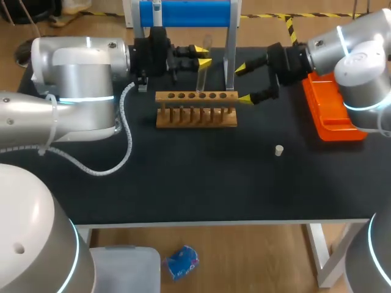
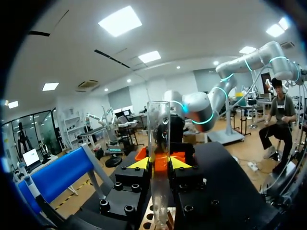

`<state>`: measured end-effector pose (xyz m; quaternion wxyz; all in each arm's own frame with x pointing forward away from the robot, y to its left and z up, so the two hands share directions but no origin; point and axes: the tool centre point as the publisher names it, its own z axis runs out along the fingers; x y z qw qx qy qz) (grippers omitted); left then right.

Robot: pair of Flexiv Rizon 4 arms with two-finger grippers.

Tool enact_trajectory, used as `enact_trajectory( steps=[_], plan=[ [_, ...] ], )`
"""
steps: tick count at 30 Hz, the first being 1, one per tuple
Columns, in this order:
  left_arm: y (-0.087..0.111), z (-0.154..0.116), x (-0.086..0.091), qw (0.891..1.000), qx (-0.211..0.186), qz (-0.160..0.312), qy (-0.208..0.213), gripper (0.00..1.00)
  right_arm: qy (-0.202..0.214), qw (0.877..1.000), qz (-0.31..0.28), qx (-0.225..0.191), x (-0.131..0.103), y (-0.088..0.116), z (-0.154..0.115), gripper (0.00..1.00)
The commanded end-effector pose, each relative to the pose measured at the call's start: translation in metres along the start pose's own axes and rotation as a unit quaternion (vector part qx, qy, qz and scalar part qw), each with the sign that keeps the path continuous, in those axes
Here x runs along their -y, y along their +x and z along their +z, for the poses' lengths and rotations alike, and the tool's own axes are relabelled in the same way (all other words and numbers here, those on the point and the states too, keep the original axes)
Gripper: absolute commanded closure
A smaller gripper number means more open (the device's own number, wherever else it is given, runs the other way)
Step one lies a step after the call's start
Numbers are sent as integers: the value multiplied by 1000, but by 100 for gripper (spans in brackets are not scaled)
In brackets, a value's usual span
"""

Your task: Invert the test tube, pick up the pipette, mount the tip to pipette, aspirate from beaker and dispense into the tube, eject the tip, return the pipette, and cap with the stopper.

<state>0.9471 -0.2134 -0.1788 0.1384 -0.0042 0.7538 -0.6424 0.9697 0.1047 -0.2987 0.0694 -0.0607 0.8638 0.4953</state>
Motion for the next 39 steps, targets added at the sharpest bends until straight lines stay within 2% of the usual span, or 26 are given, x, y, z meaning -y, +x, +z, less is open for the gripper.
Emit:
enact_trajectory(
  steps=[1, 10, 39],
  plan=[
    [-6, 7, -3, 1000, -9, -2, 0, 100, -12, 1000, 10, -11, 9, -9, 3, 0],
    [-12, 15, -10, 1000, -8, -2, -1, 100, -18, 999, 23, -16, 18, -10, 6, 0],
    [-32, 20, -51, 1000, 19, -15, 14, 100, -18, 999, 23, -16, 18, -10, 6, 0]
  ],
)
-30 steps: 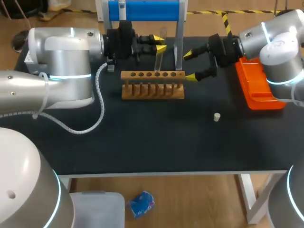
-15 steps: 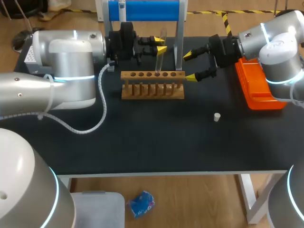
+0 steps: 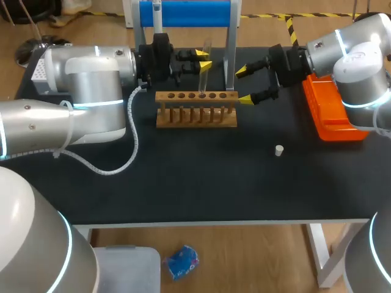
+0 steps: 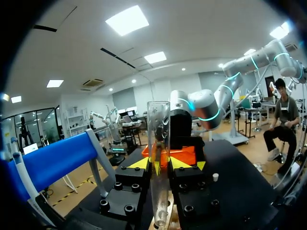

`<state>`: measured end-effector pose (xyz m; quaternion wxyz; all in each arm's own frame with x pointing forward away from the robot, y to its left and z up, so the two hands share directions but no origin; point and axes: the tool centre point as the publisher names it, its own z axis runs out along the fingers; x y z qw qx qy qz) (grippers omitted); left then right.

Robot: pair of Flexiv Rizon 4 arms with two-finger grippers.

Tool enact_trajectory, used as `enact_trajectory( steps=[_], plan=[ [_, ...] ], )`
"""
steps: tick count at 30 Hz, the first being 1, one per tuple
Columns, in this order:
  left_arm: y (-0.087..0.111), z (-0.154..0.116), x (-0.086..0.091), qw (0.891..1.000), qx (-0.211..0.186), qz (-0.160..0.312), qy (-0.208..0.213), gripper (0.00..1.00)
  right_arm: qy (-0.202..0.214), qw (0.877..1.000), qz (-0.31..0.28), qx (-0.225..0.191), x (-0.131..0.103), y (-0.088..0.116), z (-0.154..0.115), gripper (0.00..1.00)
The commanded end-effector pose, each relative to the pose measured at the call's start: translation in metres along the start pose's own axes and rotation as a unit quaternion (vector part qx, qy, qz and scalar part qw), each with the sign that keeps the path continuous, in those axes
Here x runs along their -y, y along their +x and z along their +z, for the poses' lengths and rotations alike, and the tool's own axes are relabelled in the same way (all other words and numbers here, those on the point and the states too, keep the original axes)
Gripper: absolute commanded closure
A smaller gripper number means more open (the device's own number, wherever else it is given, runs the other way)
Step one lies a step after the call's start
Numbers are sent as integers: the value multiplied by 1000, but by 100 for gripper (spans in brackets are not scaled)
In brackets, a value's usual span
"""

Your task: Invert the test tube, pick up the pipette, mount the tip to pipette, aspirate from beaker and dispense into the tube, eject the tip, return the pipette, and cap with the stopper.

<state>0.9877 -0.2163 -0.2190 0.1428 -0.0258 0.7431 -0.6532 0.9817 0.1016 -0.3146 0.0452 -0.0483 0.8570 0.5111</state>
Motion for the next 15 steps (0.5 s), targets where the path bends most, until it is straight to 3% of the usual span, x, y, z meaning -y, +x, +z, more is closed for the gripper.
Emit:
enact_trajectory(
  steps=[1, 15],
  plan=[
    [-2, 3, -6, 1000, 1, 0, 2, 100, 0, 1000, 0, -2, 1, -1, 0, 0],
    [-5, 4, -15, 1000, 3, -11, 0, 100, 0, 1000, 0, -2, 1, -1, 0, 0]
  ],
)
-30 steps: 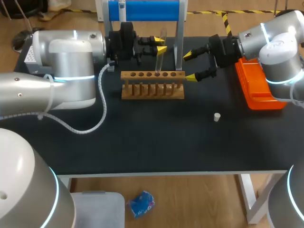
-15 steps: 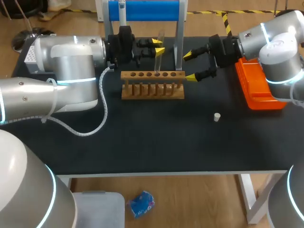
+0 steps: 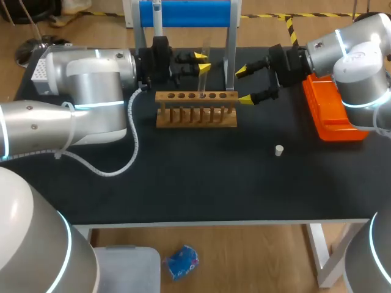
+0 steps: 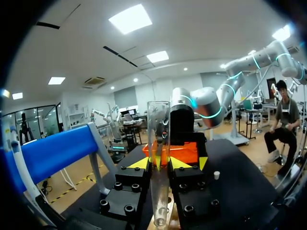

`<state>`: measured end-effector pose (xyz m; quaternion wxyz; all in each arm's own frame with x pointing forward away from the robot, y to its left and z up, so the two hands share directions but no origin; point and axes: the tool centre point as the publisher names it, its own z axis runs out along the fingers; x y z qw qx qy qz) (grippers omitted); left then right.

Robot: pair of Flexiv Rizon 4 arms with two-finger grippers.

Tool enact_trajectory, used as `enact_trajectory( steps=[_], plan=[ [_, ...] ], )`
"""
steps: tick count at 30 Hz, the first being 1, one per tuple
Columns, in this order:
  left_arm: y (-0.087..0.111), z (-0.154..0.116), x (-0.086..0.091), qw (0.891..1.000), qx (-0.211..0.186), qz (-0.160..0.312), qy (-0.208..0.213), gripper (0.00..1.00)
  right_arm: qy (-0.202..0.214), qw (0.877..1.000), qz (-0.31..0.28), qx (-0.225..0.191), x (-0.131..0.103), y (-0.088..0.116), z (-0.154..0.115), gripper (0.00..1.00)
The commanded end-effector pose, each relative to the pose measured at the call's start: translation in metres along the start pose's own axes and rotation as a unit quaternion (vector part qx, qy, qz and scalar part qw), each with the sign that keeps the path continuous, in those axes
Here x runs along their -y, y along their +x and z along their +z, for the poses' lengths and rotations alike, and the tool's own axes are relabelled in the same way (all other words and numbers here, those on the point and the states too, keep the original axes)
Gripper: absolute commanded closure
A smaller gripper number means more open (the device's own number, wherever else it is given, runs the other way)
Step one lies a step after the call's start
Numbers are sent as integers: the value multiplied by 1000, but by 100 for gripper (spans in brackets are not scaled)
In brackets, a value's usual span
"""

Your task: Invert the test tube, pick up the pipette, mount the tip to pipette, aspirate from beaker and dispense into the tube, eject the tip, return the pipette, and cap with the stopper.

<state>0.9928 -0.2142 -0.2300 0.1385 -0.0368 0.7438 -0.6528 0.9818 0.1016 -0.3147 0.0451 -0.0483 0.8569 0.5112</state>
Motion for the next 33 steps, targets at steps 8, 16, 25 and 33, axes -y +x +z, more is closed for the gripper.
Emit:
enact_trajectory(
  steps=[8, 16, 25, 33],
  plan=[
    [-2, 5, -6, 1000, 0, -4, 4, 100, 0, 1000, 0, -2, 1, -1, 0, 0],
    [-2, 6, -11, 1000, -1, -7, 5, 100, 0, 1000, 0, -2, 1, -1, 0, 0],
    [-3, 8, -18, 1000, -1, -11, 5, 100, 0, 1000, 0, -2, 1, -1, 0, 0],
    [-8, 8, -28, 1000, 4, -12, 3, 100, 0, 1000, 0, -2, 1, -1, 0, 0]
  ],
)
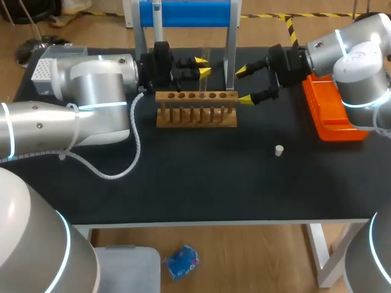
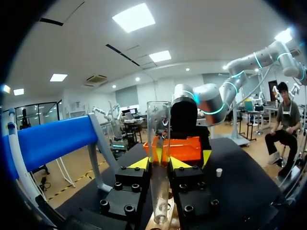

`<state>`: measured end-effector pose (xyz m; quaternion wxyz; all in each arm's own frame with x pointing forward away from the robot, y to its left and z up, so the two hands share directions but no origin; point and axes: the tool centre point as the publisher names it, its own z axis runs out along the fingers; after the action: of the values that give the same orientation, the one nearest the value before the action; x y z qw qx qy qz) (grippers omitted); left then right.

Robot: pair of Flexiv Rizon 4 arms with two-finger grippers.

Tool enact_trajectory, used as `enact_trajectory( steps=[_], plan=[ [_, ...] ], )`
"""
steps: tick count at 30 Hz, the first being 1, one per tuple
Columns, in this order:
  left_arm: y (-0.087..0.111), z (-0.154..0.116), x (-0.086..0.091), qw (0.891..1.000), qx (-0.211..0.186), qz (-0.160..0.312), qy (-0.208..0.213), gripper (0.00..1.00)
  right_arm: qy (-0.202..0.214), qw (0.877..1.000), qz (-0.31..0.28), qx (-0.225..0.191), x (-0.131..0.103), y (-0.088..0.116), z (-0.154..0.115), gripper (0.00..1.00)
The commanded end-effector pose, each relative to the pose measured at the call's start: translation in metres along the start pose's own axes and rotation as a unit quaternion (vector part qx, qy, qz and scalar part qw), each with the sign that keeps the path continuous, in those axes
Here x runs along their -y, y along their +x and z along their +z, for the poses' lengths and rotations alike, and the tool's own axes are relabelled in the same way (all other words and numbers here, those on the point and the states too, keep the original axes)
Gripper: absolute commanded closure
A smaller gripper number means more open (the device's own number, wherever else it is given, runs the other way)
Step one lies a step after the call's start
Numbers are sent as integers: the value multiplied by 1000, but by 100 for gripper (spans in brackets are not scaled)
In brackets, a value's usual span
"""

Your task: Invert the test tube, pick up the pipette, mount the tip to pipette, aspirate from beaker and dispense into the tube, eject the tip, return the pipette, and cap with the stopper.

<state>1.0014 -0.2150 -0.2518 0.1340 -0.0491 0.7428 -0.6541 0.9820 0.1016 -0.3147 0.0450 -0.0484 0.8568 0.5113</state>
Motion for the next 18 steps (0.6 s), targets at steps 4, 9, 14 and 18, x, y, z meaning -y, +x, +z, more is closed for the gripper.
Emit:
enact_trajectory(
  steps=[4, 9, 14, 18],
  plan=[
    [-5, 4, -11, 1000, 1, -4, 3, 100, 0, 1000, 0, -2, 1, -1, 0, 0],
    [-6, 5, -19, 1000, 2, -11, 1, 100, 0, 1000, 0, -2, 1, -1, 0, 0],
    [-6, 5, -26, 1000, 3, -21, -1, 100, 0, 1000, 0, -2, 1, -1, 0, 0],
    [-5, 5, -31, 1000, 4, -27, -1, 100, 0, 1000, 0, -2, 1, -1, 0, 0]
  ],
)
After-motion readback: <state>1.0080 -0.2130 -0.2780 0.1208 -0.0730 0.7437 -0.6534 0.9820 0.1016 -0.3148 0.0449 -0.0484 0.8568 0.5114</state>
